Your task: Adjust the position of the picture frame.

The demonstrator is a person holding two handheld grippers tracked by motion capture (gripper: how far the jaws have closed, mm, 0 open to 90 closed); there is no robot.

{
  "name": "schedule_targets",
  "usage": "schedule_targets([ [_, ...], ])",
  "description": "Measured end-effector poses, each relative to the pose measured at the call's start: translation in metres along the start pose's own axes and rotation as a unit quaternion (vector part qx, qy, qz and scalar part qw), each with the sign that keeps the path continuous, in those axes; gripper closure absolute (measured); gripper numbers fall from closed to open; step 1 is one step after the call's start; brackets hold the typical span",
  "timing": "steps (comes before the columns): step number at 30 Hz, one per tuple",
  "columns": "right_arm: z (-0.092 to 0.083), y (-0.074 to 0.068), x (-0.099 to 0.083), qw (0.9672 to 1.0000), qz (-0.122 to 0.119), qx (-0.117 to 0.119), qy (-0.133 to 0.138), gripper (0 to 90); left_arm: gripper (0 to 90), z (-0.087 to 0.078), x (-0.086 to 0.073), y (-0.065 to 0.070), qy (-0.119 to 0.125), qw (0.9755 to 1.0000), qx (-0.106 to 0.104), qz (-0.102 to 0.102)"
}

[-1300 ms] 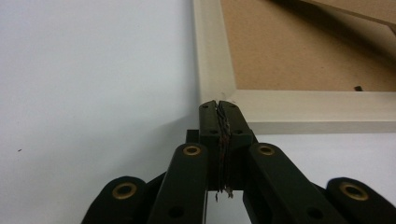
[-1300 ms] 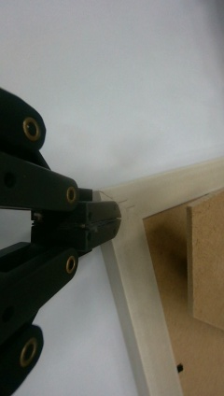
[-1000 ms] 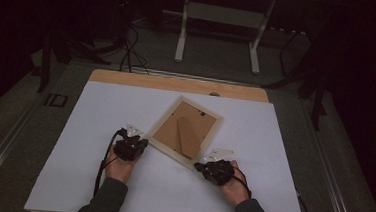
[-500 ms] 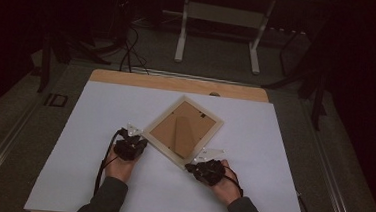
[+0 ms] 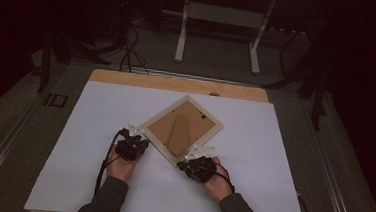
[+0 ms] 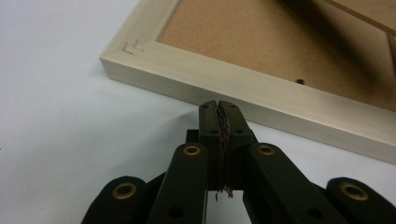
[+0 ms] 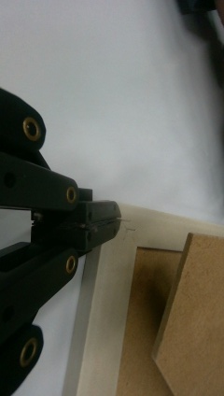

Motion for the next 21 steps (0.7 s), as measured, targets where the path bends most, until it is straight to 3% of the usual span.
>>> schedule_targets([
  [13,0.017,-0.001,0.016,0.9999,-0.001,0.009,0.006,89.8,89.7,0.001,0.0,-0.001,0.0,1.0,0.001,-0.001],
  [21,0.006,0.018,0.005,0.9996,0.019,-0.022,0.002,89.6,88.5,-0.001,0.001,-0.006,0.002,1.0,0.001,-0.006],
])
Point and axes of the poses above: each handheld gripper's, and its own axes: z roughly forward along the jaws, x roughly out of its top, y roughly to its right, the point moved 5 cm from there along z, roughly forward along the jaws, and after that the axes turned 8 degrees about -z, right-handed, at the moved point
